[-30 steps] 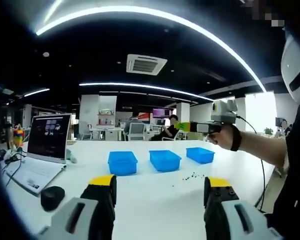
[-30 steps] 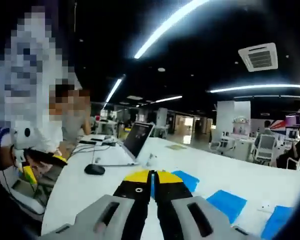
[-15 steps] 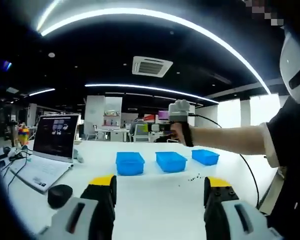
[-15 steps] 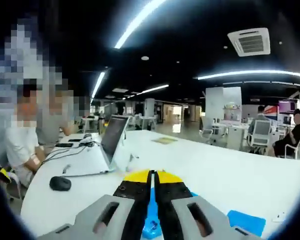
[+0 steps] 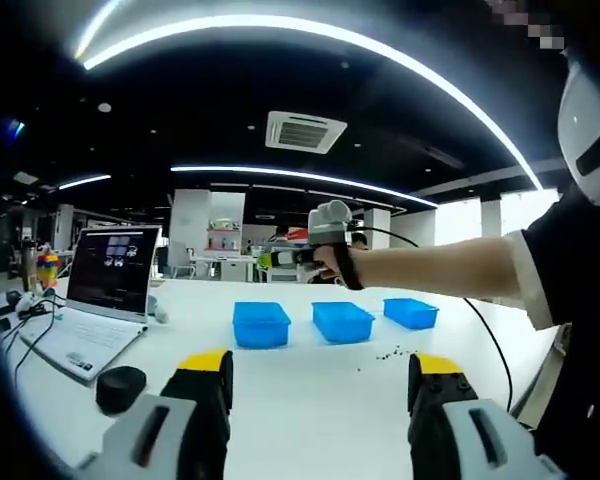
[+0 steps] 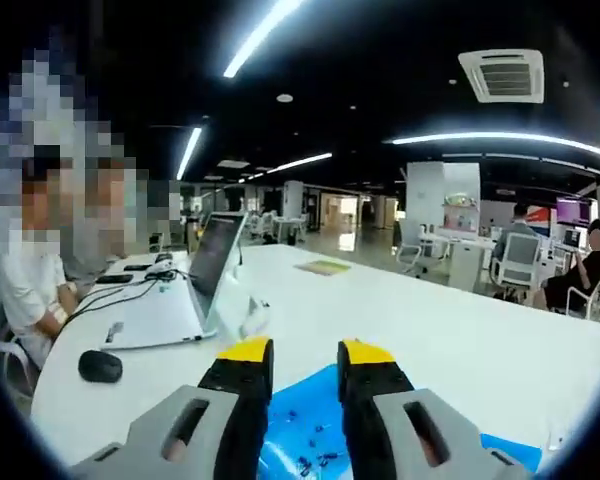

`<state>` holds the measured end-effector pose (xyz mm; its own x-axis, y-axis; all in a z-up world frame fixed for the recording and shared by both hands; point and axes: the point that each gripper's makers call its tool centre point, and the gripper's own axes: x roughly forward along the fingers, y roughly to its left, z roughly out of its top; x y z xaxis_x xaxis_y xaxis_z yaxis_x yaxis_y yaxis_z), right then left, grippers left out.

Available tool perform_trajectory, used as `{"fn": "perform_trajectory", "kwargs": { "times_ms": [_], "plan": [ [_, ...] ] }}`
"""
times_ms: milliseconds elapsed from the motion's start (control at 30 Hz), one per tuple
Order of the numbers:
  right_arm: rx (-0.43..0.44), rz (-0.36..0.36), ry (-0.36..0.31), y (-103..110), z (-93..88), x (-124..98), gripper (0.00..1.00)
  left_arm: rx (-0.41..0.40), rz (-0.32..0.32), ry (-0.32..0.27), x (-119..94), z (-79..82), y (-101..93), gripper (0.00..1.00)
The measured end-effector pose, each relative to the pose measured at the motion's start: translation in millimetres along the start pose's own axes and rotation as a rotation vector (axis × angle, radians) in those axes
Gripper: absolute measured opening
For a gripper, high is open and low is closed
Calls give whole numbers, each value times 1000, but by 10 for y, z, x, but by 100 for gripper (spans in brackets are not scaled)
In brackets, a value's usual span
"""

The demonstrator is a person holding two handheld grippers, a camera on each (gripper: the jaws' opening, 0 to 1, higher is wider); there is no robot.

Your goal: Pick up the resistors one by one and place each resistor into its matching bin, sorting the parts by color and model until every resistor is separated into the correct bin for its type

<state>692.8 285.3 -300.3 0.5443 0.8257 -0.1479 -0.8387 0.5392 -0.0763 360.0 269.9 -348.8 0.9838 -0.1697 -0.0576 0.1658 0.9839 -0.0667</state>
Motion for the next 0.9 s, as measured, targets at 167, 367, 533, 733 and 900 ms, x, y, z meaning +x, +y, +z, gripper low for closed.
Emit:
{"fn": "perform_trajectory", "kwargs": {
  "times_ms": [167,367,533,733,900],
  "plan": [
    [-16,15,-22,-64,45,-352,31,-1,-25,-2,50,-4,-73,72],
    [-38,-4,-45,-212,-14,-1005,32,-12,-69,-4,160,-58,-201,72],
    [-31,-36,-78,-285,-123,-1769,32,-7,-115,-3,265,-59,-310,72],
    [20,-117,-107,-296,-445,-2814,33,1,-175,3,415,-57,-458,72],
    [78,-165,-143,-252,-758,-3566,32,9,-226,8,523,-52,-608,72]
  ]
}}
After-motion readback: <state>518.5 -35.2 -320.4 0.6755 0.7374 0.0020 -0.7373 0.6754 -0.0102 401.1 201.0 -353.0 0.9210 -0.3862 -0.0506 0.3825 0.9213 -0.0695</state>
